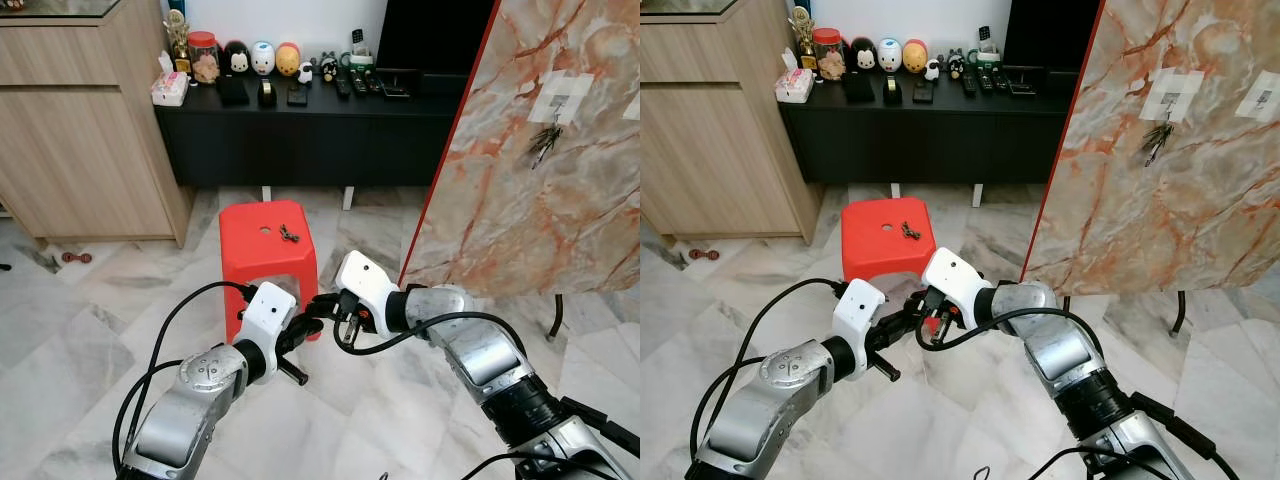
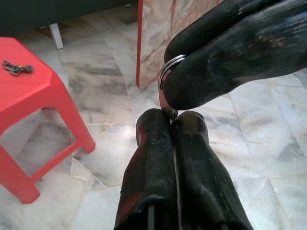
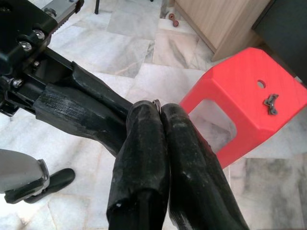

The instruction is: Hang keys on a hook

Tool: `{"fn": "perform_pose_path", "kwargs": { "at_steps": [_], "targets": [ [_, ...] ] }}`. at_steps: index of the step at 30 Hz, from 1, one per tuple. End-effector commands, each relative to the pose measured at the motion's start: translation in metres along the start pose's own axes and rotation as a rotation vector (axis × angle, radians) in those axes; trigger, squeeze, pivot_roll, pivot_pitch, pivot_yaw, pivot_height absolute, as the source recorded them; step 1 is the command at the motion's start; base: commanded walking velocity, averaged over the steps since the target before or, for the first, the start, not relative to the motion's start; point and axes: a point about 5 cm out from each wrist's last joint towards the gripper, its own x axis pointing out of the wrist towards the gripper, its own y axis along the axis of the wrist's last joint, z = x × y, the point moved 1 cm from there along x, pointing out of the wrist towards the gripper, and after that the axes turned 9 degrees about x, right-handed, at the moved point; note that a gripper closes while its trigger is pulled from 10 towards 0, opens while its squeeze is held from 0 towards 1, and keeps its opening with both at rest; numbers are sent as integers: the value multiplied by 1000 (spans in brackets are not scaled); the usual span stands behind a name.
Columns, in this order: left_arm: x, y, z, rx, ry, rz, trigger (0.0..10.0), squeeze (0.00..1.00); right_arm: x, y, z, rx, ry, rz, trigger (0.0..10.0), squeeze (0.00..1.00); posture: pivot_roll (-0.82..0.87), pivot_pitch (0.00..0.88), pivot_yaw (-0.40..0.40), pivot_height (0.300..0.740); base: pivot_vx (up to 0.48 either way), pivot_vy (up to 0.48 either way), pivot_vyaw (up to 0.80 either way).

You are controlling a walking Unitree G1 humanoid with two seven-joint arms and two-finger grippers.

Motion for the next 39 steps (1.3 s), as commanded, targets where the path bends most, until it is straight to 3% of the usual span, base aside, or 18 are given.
{"fn": "perform_pose_path", "kwargs": {
  "at_steps": [1,4,5,6,17,18,19,24,27,39],
  "targets": [
    [-2,5,3,25,-15,29,0,0,-6,0,10,17,-53,-2,10000,0,-6,45,-100,740,0,0,0],
    [-2,5,3,27,-21,31,0,0,-5,0,9,26,-48,-2,10000,0,-6,45,-100,740,0,0,0],
    [-2,5,3,27,-22,31,0,0,-5,0,9,27,-47,-2,10000,541,-6,45,-100,740,0,0,0],
    [-2,5,3,29,-24,31,0,0,-5,0,9,30,-48,-3,10000,1000,-6,45,-100,740,0,0,0],
    [-1,6,4,37,-31,32,0,0,-6,-1,12,33,-62,-6,10000,1000,-8,49,-99,740,0,0,0],
    [-1,6,4,38,-31,32,0,0,-6,-1,12,31,-67,-7,10000,714,-8,49,-99,740,0,0,0],
    [-1,6,4,38,-32,32,0,0,-7,-1,13,30,-72,-8,10000,0,-8,49,-99,740,0,0,0],
    [-3,5,4,62,-46,21,0,0,-14,-1,23,13,-115,-23,10000,0,-8,49,-99,740,0,0,0],
    [-6,2,2,95,-51,-5,0,0,-25,-5,36,-5,-176,-57,10000,0,-8,49,-99,740,0,0,0],
    [-10,-1,1,104,-66,-16,0,0,-46,-11,59,34,-285,-65,10000,0,-12,53,-95,740,0,0,0]
  ]
}}
